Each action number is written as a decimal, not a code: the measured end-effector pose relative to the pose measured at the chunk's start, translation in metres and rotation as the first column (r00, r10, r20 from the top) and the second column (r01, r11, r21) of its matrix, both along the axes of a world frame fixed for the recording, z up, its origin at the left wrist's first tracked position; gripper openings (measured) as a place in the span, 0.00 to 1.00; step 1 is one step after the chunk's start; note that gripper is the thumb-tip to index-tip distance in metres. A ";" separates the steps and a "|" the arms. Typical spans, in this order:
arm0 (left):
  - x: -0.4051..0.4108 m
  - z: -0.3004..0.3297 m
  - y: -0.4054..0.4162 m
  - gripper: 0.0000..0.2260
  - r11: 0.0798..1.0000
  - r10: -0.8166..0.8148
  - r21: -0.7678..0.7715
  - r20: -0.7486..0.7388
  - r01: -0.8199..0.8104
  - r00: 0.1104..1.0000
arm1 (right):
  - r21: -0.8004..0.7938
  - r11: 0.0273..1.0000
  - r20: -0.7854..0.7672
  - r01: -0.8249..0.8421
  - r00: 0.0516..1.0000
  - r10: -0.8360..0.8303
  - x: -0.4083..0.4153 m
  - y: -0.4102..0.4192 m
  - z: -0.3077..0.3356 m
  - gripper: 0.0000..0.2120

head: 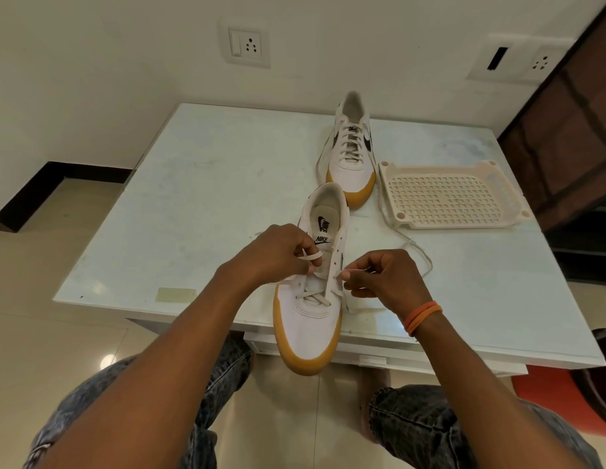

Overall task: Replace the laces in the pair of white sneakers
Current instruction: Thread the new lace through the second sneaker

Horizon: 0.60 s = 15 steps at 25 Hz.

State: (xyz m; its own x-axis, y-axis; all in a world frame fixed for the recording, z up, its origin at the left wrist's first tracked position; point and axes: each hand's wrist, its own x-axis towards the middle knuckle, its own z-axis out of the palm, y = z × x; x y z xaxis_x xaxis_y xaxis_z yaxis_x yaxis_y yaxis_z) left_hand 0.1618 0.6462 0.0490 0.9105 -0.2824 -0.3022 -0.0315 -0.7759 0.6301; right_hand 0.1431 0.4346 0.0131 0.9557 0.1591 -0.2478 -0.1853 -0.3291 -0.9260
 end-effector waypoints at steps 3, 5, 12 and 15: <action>-0.001 0.000 0.001 0.07 0.999 0.036 0.032 0.063 -0.038 0.997 | 0.099 0.988 -0.074 0.122 0.991 -0.115 0.007 -0.014 0.008 0.05; -0.001 0.001 0.002 0.07 0.999 0.035 0.039 0.059 -0.037 0.998 | 0.242 0.900 -0.124 0.363 0.931 -0.343 0.013 -0.030 0.014 0.05; 0.000 0.008 0.000 0.08 1.000 -0.024 0.011 -0.003 0.024 1.000 | 0.181 0.976 -0.119 0.126 0.987 -0.105 -0.002 0.007 0.001 0.23; -0.001 0.011 0.001 0.10 0.995 -0.070 0.066 -0.108 0.077 0.992 | 0.092 0.993 0.056 0.070 0.996 -0.076 -0.002 0.009 -0.002 0.14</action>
